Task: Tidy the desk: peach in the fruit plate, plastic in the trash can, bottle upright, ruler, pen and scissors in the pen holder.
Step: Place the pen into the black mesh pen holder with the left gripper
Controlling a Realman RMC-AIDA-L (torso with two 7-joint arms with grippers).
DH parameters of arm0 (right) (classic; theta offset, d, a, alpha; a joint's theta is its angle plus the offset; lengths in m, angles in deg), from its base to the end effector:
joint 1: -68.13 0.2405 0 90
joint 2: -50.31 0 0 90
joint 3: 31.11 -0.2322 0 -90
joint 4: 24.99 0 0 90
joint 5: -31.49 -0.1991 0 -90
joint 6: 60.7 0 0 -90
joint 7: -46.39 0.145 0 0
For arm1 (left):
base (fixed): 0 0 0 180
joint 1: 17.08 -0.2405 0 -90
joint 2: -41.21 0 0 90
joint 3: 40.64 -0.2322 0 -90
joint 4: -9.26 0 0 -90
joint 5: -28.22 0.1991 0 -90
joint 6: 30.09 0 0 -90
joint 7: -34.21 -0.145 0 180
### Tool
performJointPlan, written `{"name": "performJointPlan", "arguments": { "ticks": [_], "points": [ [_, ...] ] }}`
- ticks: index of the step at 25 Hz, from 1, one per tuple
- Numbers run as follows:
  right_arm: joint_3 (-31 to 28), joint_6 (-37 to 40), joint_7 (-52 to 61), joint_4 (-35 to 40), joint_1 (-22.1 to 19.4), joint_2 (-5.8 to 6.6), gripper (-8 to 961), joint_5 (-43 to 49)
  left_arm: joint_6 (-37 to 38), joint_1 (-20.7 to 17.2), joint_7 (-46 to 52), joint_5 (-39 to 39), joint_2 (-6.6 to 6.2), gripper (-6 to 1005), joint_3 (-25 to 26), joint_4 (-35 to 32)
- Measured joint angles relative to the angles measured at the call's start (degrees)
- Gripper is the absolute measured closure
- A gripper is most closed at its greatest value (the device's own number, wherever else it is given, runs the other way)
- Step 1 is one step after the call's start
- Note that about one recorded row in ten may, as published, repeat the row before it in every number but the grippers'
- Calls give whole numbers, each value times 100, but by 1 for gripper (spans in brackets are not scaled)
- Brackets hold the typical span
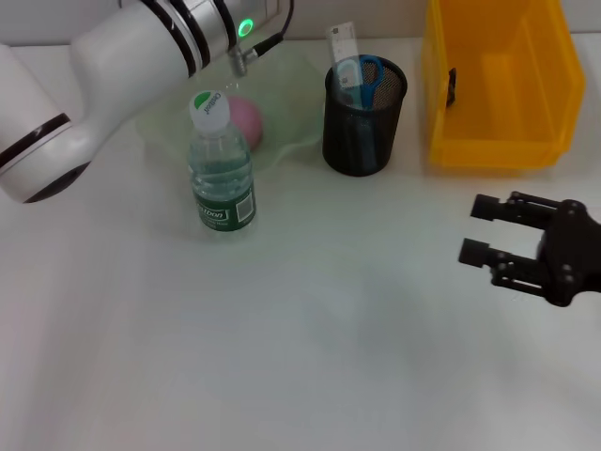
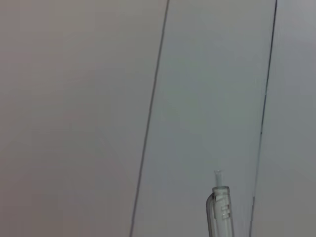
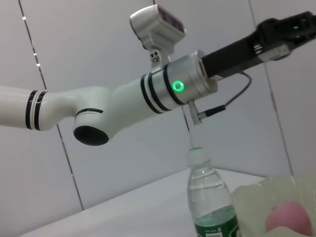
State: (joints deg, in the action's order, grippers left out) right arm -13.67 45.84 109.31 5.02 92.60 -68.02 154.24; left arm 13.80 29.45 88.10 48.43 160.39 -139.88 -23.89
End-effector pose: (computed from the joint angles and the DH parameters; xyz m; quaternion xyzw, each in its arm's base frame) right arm 0.2683 0.2492 0.0284 -0.9071 0.1867 0.3502 0.1402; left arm -0.0650 0.4120 -0.0358 -0.8359 -0.1749 -0.4342 0.2866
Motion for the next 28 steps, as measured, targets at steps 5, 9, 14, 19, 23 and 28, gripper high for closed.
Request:
{"name": "performJointPlan", "arguments": {
  "ticks": [5,9,14,19,23,28],
  "points": [
    [125,-142,0,-108,140,-53,311,-24,-278,-21,-251,-73,0,849,-96,103],
    [128,-220,0,-165,186,-58,310,-32,-368,-54,-272,-70,0,848,-147,158],
    [128,-245,0,-172,236,-58,310,-36,-368,-53,-268,-61,0,847,-232,164],
    [127,-277,0,-181,292,-58,311,-36,-367,-39,-256,-75,0,846,-364,163],
    [128,-316,1,-236,345,-59,311,-27,-366,-26,-219,-75,0,845,-394,167],
    [127,-321,0,-274,381,-59,311,-30,-368,-30,-201,-77,0,843,-457,179]
  ]
}}
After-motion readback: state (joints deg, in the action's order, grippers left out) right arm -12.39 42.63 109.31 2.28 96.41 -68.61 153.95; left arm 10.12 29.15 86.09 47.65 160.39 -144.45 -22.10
